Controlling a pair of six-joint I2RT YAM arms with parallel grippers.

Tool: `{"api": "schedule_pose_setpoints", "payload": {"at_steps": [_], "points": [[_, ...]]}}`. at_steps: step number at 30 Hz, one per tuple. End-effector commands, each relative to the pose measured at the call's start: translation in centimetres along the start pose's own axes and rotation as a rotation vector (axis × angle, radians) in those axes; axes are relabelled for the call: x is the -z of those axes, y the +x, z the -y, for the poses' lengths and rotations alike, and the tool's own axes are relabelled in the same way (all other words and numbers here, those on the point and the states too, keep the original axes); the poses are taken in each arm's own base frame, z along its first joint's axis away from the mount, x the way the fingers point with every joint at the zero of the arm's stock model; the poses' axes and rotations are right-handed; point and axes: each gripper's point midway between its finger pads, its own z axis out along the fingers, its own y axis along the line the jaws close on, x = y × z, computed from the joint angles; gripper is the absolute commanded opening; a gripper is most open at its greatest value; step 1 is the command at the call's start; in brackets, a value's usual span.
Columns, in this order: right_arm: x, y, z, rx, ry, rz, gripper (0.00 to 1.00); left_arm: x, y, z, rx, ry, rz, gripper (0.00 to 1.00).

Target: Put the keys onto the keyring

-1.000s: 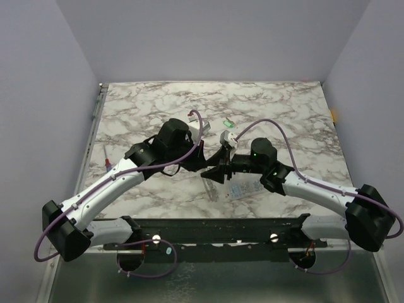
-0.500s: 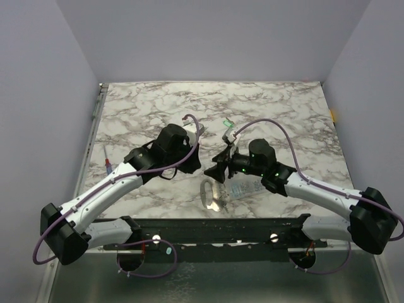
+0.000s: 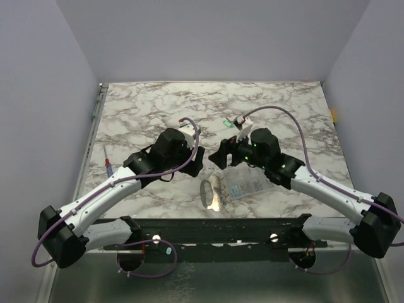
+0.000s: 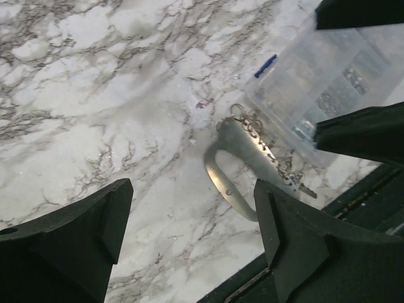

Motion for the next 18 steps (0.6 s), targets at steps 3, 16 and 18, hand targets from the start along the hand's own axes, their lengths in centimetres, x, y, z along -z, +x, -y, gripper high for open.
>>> {"api": "schedule_pose_setpoints", "payload": {"at_steps": [3, 16, 18], "points": [[1.6, -2.9, 0.3, -0.153, 0.085, -0.05, 0.92, -1.4, -0.5, -4.5, -0.049, -0.223, 0.034, 0.85], [1.3, -4.3, -0.5, -0.244, 0.073, -0.01, 0.96, -0.9, 0.7, -6.2, 0.028, -0.262, 0.094, 0.86], [1.5, -5.2, -0.8, -0.251, 0.066, 0.014, 0.97, -0.4, 0.4, -6.7, 0.031, -0.293, 0.113, 0.86]]}}
